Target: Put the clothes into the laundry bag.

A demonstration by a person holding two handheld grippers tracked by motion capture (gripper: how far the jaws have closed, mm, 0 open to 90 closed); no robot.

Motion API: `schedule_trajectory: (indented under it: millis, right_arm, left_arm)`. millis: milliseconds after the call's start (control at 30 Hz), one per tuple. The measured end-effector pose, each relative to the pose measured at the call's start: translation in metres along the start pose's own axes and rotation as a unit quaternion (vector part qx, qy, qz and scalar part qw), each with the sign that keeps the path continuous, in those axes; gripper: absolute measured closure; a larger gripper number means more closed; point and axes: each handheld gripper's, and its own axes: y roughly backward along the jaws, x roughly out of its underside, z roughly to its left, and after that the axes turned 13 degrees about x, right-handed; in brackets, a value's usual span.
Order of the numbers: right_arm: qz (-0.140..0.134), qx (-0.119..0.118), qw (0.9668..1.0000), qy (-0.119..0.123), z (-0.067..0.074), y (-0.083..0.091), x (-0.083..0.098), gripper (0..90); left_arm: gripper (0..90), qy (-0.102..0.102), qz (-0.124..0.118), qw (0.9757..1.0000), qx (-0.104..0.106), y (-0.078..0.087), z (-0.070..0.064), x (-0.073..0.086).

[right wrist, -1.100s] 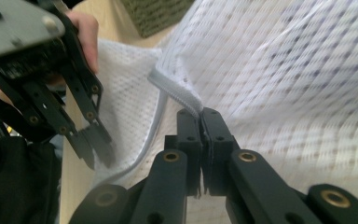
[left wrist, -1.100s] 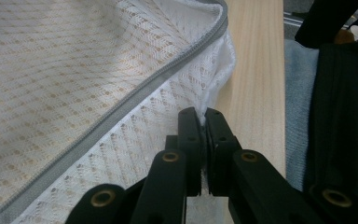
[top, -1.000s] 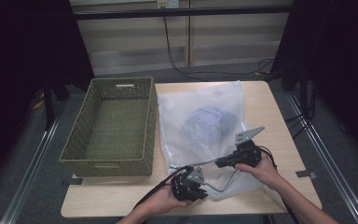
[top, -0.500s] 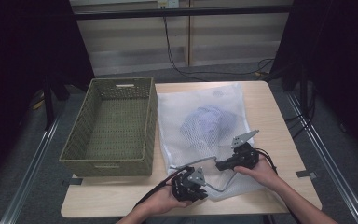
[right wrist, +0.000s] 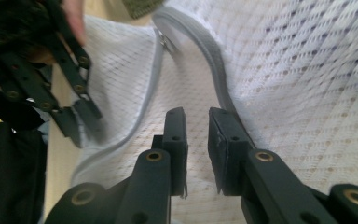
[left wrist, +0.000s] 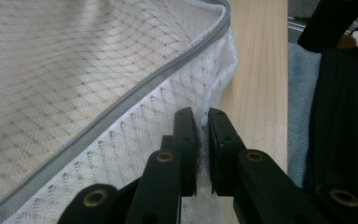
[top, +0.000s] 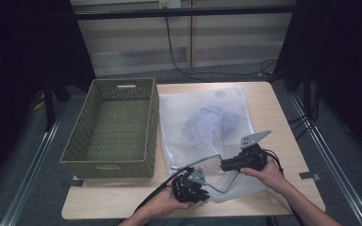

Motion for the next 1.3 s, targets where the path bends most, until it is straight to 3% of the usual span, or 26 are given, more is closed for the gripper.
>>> schedule_trajectory:
  millis: [67,167,200,233,400,433,500,567,600,700,733,767,800,967,1033,1067,1100,1133,1167,1200,1233,1267,1300]
  right_arm:
    - [-0.005,0.005,1.0000,-0.001,0.000,0.005,0.001,77.6]
    - [-0.012,0.015,0.9998,-0.010,-0.002,0.013,0.005,79.4]
    - [-0.013,0.020,0.9996,-0.012,-0.004,0.016,0.008,80.9]
    - [-0.014,0.024,0.9995,-0.016,-0.005,0.019,0.010,82.7]
    - [-0.018,0.055,0.9977,-0.036,-0.014,0.036,0.024,89.0]
    - [-0.017,0.060,0.9973,-0.040,-0.017,0.038,0.027,89.6]
    - [-0.016,0.068,0.9963,-0.050,-0.021,0.043,0.033,90.0]
    - [-0.014,0.075,0.9953,-0.059,-0.024,0.046,0.038,90.0]
    - [-0.014,0.077,0.9950,-0.062,-0.026,0.047,0.040,90.0]
    - [-0.007,0.081,0.9942,-0.070,-0.031,0.047,0.044,90.0]
    - [-0.006,0.082,0.9941,-0.071,-0.033,0.046,0.044,90.0]
    - [-0.002,0.084,0.9938,-0.073,-0.034,0.045,0.045,90.0]
    - [0.003,0.087,0.9938,-0.070,-0.036,0.043,0.045,90.0]
    - [0.025,0.096,0.9928,-0.066,-0.039,0.035,0.048,90.0]
    - [0.033,0.101,0.9925,-0.061,-0.040,0.034,0.049,90.0]
    - [0.034,0.099,0.9926,-0.061,-0.040,0.033,0.049,90.0]
    - [0.038,0.101,0.9924,-0.060,-0.040,0.032,0.050,90.0]
    - [0.040,0.100,0.9923,-0.061,-0.039,0.031,0.050,90.0]
    - [0.043,0.099,0.9923,-0.062,-0.039,0.030,0.050,90.0]
    - [0.047,0.101,0.9918,-0.062,-0.040,0.029,0.050,90.0]
    - [0.050,0.102,0.9916,-0.063,-0.041,0.028,0.051,90.0]
    - [0.055,0.105,0.9907,-0.066,-0.042,0.028,0.051,90.0]
    - [0.055,0.106,0.9907,-0.066,-0.043,0.027,0.052,90.0]
  left_arm:
    - [81.3,-0.002,-0.002,1.0000,0.001,0.005,0.000,0.000]
    - [80.5,0.004,-0.039,0.9992,0.004,0.016,-0.003,0.000]
    - [80.5,0.004,-0.035,0.9994,-0.006,0.021,-0.004,0.000]
    - [80.5,0.005,-0.056,0.9984,-0.009,0.024,-0.003,0.002]
    - [81.7,0.016,-0.054,0.9972,-0.049,0.049,0.001,0.011]
    - [82.3,0.024,-0.067,0.9959,-0.056,0.051,0.003,0.012]
    - [83.1,0.030,-0.069,0.9950,-0.066,0.058,0.004,0.014]
    - [84.4,0.033,-0.059,0.9944,-0.082,0.062,0.005,0.019]
    - [84.8,0.042,-0.067,0.9929,-0.089,0.062,0.005,0.023]
    - [85.4,0.057,-0.055,0.9927,-0.090,0.061,0.009,0.034]
    - [85.5,0.051,-0.038,0.9937,-0.092,0.062,0.011,0.035]
    - [85.4,0.059,-0.051,0.9927,-0.092,0.060,0.011,0.035]
    - [85.4,0.050,-0.036,0.9933,-0.097,0.061,0.013,0.034]
    - [84.4,0.060,-0.041,0.9911,-0.111,0.055,0.023,0.032]
    - [84.4,0.043,-0.016,0.9925,-0.113,0.055,0.027,0.031]
    - [84.4,0.052,-0.023,0.9916,-0.117,0.051,0.026,0.031]
    - [84.4,0.046,-0.008,0.9916,-0.120,0.049,0.026,0.030]
    - [84.3,0.050,-0.019,0.9912,-0.121,0.045,0.025,0.030]
    - [84.0,0.047,0.001,0.9913,-0.123,0.046,0.025,0.030]
    - [83.8,0.062,-0.023,0.9895,-0.129,0.042,0.025,0.031]
    - [83.3,0.059,-0.007,0.9899,-0.128,0.044,0.027,0.031]
    - [83.1,0.058,-0.005,0.9904,-0.125,0.044,0.028,0.032]
    - [82.7,0.060,-0.008,0.9892,-0.133,0.044,0.028,0.033]
